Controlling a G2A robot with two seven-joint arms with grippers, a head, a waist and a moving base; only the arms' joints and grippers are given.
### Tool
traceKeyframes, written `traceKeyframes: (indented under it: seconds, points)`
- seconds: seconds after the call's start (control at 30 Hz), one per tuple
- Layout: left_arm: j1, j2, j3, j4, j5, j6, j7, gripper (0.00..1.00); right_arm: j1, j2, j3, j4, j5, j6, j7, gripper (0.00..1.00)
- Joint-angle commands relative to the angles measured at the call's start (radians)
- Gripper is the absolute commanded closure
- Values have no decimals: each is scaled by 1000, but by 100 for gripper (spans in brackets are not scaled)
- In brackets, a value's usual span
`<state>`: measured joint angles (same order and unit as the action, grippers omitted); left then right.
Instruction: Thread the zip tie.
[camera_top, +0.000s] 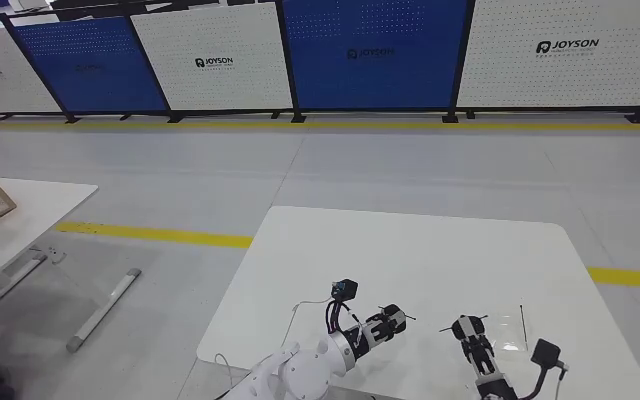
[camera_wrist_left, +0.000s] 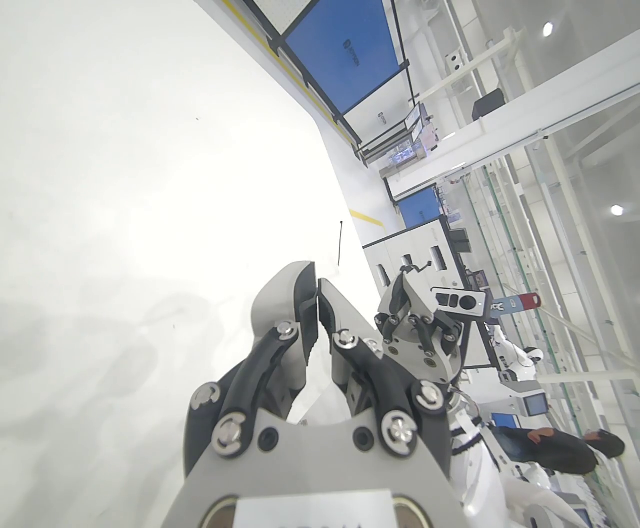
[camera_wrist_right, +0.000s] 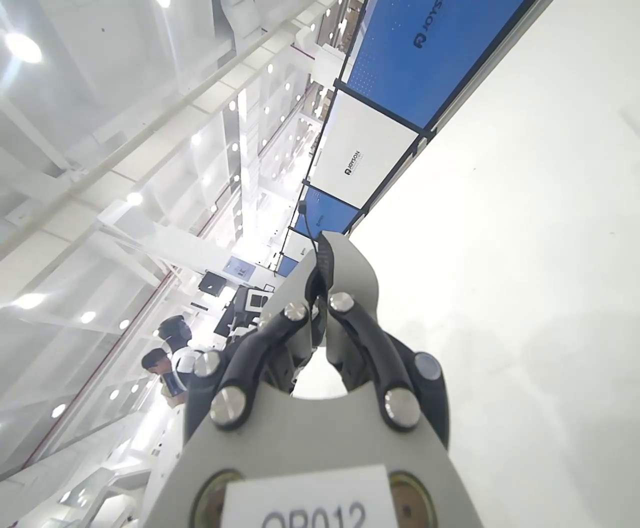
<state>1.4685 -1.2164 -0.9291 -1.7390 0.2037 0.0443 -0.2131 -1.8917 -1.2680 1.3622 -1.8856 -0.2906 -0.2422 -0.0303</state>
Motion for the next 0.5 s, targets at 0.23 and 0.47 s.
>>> traceKeyframes:
  seconds: [0.23,0.47]
  points:
    - [0,0,0,0,0,0,0,100,40,-10,-74,29,-252,85,-124,100]
    - [0,0,0,0,0,0,0,100,62,-14,-104,74,-271,55,-127,100]
